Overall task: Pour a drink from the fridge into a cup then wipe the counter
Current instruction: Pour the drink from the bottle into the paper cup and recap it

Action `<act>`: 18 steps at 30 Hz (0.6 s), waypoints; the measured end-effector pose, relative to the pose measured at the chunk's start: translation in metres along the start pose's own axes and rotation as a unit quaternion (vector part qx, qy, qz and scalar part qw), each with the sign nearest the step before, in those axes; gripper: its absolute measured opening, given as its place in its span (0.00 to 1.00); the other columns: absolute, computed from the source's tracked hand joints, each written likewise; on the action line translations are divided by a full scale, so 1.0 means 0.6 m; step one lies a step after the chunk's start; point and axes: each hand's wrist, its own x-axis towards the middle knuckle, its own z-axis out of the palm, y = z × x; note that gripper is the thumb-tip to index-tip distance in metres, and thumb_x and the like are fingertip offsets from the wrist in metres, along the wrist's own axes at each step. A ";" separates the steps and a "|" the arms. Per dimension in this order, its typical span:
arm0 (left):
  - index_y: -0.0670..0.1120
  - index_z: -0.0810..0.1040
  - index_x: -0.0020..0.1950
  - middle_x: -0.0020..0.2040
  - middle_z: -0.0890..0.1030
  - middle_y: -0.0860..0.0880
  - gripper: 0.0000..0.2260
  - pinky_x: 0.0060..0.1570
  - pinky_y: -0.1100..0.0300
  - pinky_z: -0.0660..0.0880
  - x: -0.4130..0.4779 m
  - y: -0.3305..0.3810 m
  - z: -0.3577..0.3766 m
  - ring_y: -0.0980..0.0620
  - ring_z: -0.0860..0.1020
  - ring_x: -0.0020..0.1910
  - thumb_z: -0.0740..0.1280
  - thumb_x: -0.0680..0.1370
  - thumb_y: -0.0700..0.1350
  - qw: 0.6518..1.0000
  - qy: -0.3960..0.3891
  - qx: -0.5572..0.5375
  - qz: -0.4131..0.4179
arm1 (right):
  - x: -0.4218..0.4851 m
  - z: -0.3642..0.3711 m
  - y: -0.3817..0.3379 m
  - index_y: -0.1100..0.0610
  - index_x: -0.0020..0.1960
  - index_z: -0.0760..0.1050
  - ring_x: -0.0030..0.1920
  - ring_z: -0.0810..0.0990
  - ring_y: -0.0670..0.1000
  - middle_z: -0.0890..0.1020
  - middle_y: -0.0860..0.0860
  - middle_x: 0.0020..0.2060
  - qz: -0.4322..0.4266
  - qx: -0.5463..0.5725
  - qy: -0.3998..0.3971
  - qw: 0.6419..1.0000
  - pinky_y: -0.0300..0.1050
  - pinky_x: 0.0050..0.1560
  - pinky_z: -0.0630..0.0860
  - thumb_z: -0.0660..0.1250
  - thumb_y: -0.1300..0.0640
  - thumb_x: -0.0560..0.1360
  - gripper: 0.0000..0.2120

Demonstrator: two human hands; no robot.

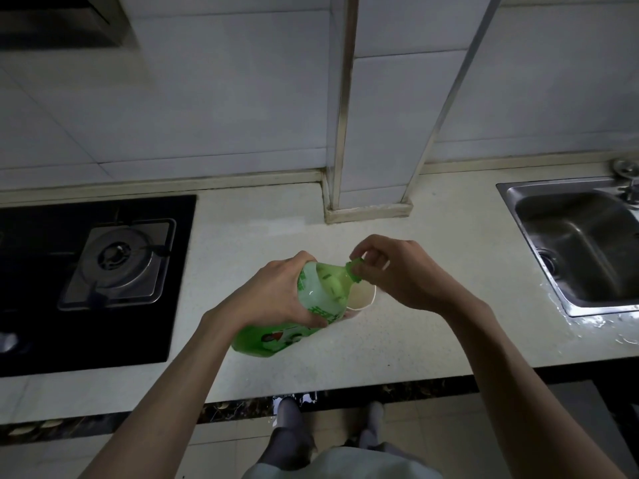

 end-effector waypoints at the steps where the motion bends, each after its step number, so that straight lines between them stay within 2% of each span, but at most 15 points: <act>1: 0.56 0.67 0.63 0.53 0.77 0.57 0.36 0.48 0.56 0.77 0.000 -0.001 0.001 0.58 0.76 0.49 0.79 0.60 0.61 1.000 0.001 0.003 -0.002 | -0.001 -0.002 0.004 0.55 0.61 0.76 0.41 0.81 0.43 0.81 0.46 0.48 -0.025 0.003 -0.015 1.000 0.33 0.39 0.78 0.68 0.56 0.77 0.13; 4: 0.56 0.67 0.63 0.53 0.77 0.57 0.37 0.47 0.57 0.78 0.001 -0.002 0.003 0.58 0.76 0.49 0.79 0.60 0.61 1.000 0.003 -0.008 -0.007 | -0.002 0.002 0.008 0.53 0.69 0.70 0.45 0.81 0.44 0.77 0.47 0.57 -0.032 0.032 -0.038 0.998 0.34 0.40 0.78 0.68 0.54 0.77 0.21; 7: 0.57 0.67 0.62 0.52 0.77 0.58 0.36 0.47 0.57 0.78 0.004 0.002 0.005 0.59 0.76 0.49 0.79 0.60 0.61 1.000 0.000 -0.009 -0.006 | 0.000 0.009 0.008 0.54 0.63 0.76 0.41 0.77 0.40 0.79 0.46 0.52 -0.006 -0.003 -0.004 1.000 0.28 0.36 0.71 0.67 0.51 0.77 0.16; 10: 0.56 0.67 0.63 0.52 0.76 0.58 0.36 0.47 0.58 0.78 0.006 0.006 0.007 0.59 0.76 0.49 0.80 0.61 0.60 1.000 -0.001 -0.009 -0.006 | -0.001 0.008 0.015 0.53 0.60 0.78 0.39 0.77 0.40 0.80 0.45 0.48 -0.023 -0.002 0.024 0.999 0.27 0.36 0.72 0.70 0.54 0.76 0.13; 15: 0.57 0.66 0.62 0.52 0.76 0.58 0.35 0.48 0.57 0.78 0.015 0.003 0.008 0.58 0.76 0.49 0.79 0.61 0.60 1.000 -0.014 0.001 -0.008 | -0.007 0.012 0.028 0.50 0.54 0.77 0.36 0.81 0.41 0.78 0.40 0.42 -0.009 0.107 0.013 0.994 0.38 0.36 0.80 0.72 0.63 0.74 0.13; 18: 0.57 0.66 0.60 0.52 0.76 0.59 0.34 0.48 0.56 0.78 0.018 0.000 0.008 0.58 0.76 0.49 0.79 0.61 0.60 1.000 -0.022 0.001 -0.009 | -0.007 0.022 0.041 0.49 0.51 0.77 0.41 0.83 0.46 0.80 0.46 0.46 -0.021 0.145 0.011 0.989 0.43 0.42 0.82 0.71 0.66 0.73 0.14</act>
